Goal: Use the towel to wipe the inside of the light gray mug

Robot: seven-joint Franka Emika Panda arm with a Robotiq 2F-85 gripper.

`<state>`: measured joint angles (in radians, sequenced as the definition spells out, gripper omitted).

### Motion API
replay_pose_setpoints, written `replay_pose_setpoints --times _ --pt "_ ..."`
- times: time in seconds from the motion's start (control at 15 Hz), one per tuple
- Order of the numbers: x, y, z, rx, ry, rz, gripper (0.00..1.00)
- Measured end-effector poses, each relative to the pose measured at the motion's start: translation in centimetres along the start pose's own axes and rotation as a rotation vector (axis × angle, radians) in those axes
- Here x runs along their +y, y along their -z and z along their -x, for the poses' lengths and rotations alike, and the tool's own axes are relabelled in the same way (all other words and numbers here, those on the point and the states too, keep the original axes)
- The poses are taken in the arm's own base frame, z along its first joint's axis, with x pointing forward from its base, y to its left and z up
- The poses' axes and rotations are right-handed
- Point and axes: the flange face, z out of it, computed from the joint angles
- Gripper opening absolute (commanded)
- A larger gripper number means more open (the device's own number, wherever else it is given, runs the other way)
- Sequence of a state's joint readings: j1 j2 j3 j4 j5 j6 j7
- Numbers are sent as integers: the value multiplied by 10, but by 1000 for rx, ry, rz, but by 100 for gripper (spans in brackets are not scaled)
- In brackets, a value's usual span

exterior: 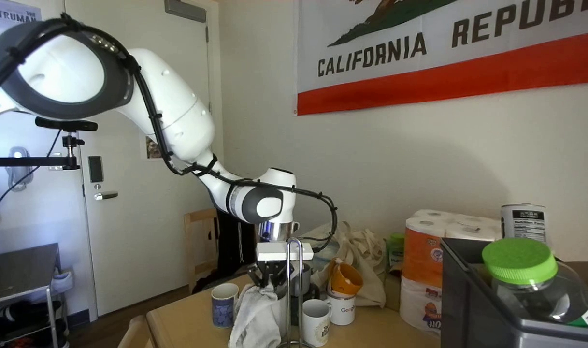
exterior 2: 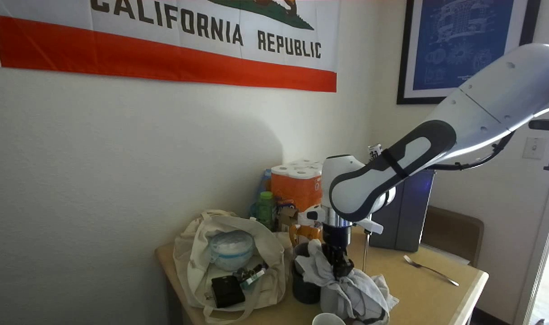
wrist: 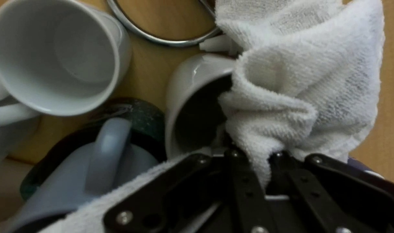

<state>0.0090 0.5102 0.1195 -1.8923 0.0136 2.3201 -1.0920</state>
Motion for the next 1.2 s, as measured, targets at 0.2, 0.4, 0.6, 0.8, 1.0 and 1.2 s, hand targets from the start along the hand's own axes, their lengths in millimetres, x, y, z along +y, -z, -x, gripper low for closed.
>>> replay_pose_setpoints --times 0.2,0.4,0.6,0.8,1.0,1.2 --pt "0 -3 0 -3 1 -5 3" --pt "0 -8 1 -7 2 -10 3" --pt "-1 -12 1 -9 1 -17 3" --pt "1 -14 1 -10 0 -19 3" --pt "1 -16 2 -10 -2 -21 3" --pt "2 -17 3 -10 -3 -22 3"
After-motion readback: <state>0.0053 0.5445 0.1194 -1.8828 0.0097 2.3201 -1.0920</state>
